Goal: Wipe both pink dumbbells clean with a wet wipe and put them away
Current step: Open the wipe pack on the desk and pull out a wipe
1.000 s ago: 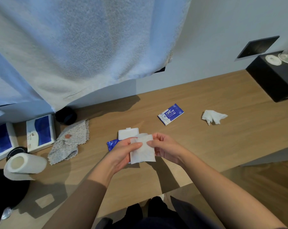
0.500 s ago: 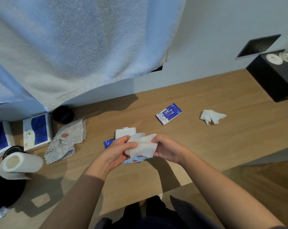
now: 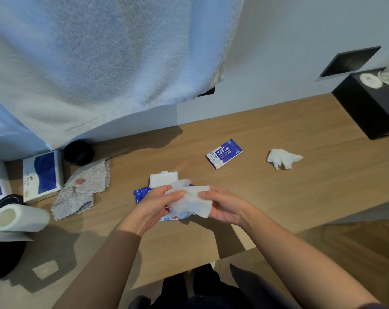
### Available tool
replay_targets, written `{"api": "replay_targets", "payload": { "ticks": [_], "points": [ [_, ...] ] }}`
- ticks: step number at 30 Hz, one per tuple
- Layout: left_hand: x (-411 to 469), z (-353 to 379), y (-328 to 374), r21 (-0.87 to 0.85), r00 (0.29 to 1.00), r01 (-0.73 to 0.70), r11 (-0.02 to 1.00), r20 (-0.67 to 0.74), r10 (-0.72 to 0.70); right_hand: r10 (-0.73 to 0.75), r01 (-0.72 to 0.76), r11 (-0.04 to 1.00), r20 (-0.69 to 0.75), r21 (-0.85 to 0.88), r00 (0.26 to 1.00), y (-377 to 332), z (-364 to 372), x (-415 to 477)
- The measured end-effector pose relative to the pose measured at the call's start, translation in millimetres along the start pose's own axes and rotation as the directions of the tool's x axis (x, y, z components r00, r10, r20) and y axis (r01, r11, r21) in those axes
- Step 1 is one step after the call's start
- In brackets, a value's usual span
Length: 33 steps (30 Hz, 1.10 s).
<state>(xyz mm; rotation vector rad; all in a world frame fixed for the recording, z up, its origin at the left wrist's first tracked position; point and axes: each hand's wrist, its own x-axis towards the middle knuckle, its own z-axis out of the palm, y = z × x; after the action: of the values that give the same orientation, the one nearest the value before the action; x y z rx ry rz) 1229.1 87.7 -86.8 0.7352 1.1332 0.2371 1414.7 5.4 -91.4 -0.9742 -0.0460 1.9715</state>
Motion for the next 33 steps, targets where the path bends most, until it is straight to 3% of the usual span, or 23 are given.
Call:
{"api": "replay_targets", "payload": {
  "ticks": [5,10,14,17,21,28,33],
  "points": [
    [1,6,-1,0.075,0.996,-0.04,0.996,-0.073,0.046,0.058,-0.065,0.992,-0.065,-0.111,0.996,-2,0,1],
    [-1,14,0,0.321,0.985,-0.111,0.941,-0.092,0.147,-0.048,0.042,0.998,-0.155,-0.046,0.987,1,-1,3],
    [0,15,0,0.386,0.977,-0.15,0.91,-0.08,0.195,-0.078,0.081,0.997,-0.178,0.012,0.981,6,-4,6],
    [1,12,-2,0.28,0.988,-0.126,0.952,-0.049,0.145,-0.063,0.07,0.997,-0.197,0.025,0.978,11,-4,11],
    [2,2,-1,0.062,0.999,-0.005,0.998,0.038,0.003,-0.187,0.194,0.981,-0.259,0.0,0.948,16,-2,12],
    [0,-11,10,-0.229,0.988,0.03,0.973,0.154,0.005,-0.207,0.237,0.962,-0.203,0.137,0.957,33,18,5],
    [-2,-33,12,-0.058,0.983,-0.011,0.998,0.185,0.022,-0.303,0.328,0.945,-0.372,0.005,0.877,54,28,5]
  ]
}}
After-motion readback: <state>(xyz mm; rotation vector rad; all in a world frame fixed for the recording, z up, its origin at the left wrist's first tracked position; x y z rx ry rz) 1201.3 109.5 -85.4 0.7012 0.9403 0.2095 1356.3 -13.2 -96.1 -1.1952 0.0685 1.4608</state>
